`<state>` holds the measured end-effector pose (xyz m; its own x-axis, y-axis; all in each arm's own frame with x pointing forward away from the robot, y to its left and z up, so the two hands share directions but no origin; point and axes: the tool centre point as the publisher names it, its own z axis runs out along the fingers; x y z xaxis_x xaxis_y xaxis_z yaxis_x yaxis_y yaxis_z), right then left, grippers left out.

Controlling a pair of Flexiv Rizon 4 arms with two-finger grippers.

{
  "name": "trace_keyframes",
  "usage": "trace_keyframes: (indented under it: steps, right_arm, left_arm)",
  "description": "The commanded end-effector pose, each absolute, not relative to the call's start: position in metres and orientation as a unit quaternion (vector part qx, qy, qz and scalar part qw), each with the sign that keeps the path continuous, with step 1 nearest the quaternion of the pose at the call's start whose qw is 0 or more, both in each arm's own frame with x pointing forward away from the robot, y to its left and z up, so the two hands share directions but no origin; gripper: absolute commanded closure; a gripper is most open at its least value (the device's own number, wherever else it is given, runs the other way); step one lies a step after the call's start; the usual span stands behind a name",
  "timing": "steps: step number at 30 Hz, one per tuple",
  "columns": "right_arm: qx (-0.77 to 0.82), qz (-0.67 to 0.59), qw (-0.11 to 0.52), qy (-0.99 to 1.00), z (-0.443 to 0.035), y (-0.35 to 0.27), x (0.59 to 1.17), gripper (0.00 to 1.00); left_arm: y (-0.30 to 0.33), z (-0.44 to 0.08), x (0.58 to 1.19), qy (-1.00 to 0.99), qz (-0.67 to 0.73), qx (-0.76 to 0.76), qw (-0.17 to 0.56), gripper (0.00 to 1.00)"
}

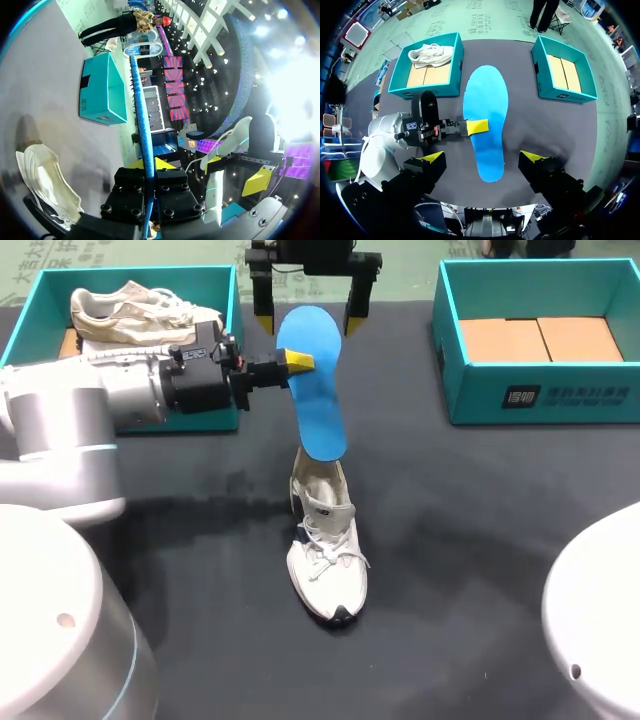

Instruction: Take the shoe out of the shoebox, open the shoe tongue, remove and reinsert the insole, then place the shoe into the shoebox

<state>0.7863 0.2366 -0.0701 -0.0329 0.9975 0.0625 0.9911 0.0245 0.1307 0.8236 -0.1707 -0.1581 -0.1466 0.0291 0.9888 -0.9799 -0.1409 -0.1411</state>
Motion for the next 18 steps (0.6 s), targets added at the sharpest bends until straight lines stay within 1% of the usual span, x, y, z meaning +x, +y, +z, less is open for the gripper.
trace_keyframes:
  steps: [1,4,11,18]
  right_arm:
    - [0.696,0.061,0.027,0.715,-0.071,0.239,0.788,0.0]
    - [0.694,0.075,0.018,0.716,-0.067,0.236,0.787,0.0]
    - [0.685,0.193,-0.072,0.699,-0.053,0.213,0.779,0.0]
    - [0.675,0.244,-0.144,0.681,-0.05,0.201,0.779,0.0]
  left_arm:
    - [-0.171,-0.158,0.823,-0.49,0.577,0.486,0.436,1.0]
    - [-0.171,-0.158,0.823,-0.49,0.577,0.486,0.436,1.0]
    - [-0.171,-0.158,0.823,-0.49,0.577,0.486,0.436,1.0]
    - [-0.171,-0.158,0.823,-0.49,0.577,0.486,0.436,1.0]
